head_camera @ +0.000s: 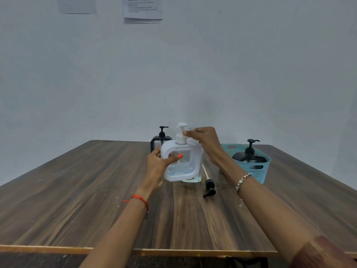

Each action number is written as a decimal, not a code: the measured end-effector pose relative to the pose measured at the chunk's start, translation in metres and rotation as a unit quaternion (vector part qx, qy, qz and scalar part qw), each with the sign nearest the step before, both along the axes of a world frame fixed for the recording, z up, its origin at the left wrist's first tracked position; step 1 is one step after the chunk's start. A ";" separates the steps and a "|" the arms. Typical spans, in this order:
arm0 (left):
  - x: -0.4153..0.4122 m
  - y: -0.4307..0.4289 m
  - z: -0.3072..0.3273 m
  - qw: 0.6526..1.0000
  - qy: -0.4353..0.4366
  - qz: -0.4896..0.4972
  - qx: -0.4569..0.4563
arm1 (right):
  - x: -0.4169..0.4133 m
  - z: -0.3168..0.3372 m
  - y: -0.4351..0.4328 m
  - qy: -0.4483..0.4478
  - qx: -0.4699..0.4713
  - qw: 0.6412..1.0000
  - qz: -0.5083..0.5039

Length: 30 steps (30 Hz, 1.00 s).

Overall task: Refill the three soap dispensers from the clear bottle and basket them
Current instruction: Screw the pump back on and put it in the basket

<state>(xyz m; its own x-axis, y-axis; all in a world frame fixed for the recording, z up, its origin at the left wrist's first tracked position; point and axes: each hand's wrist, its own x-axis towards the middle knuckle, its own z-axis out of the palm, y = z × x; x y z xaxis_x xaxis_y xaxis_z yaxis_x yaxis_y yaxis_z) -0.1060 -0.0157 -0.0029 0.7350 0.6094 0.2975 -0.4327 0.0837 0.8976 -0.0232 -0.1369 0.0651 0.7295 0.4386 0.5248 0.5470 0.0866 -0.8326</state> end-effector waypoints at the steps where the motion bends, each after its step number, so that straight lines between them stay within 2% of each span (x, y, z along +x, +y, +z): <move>1: 0.001 0.001 0.000 1.000 0.001 -0.001 -0.004 | 0.002 -0.001 -0.002 0.009 -0.002 1.000 0.010; 7: 0.004 0.000 0.002 1.000 0.003 -0.015 -0.004 | 0.007 -0.001 -0.001 0.023 -0.066 0.994 0.080; 13: 0.005 0.000 0.001 1.000 0.013 -0.011 0.009 | -0.001 -0.002 0.005 -0.023 -0.099 0.995 0.003; 15: 0.005 0.000 -0.002 1.000 0.010 -0.016 0.003 | -0.002 -0.002 0.006 -0.039 -0.110 0.993 0.009; 19: 0.004 0.001 -0.003 1.000 0.001 -0.022 -0.011 | 0.001 0.005 0.001 0.009 -0.111 0.992 0.059; 21: 0.003 0.001 -0.001 1.000 0.003 -0.020 -0.007 | 0.003 0.005 0.000 -0.006 -0.127 0.991 0.043; 26: 0.004 0.000 0.001 1.000 0.014 -0.009 0.012 | 0.002 0.000 0.006 -0.007 -0.097 0.995 0.008; 30: 0.004 -0.001 0.002 1.000 0.015 -0.009 0.011 | -0.001 0.002 0.003 -0.026 -0.135 0.990 0.037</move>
<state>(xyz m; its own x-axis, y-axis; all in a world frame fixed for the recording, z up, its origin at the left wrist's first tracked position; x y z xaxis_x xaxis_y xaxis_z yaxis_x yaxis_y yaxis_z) -0.1017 -0.0164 -0.0007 0.7548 0.5895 0.2876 -0.4034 0.0716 0.9122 -0.0242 -0.1336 0.0672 0.6654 0.6187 0.4177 0.5907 -0.0942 -0.8014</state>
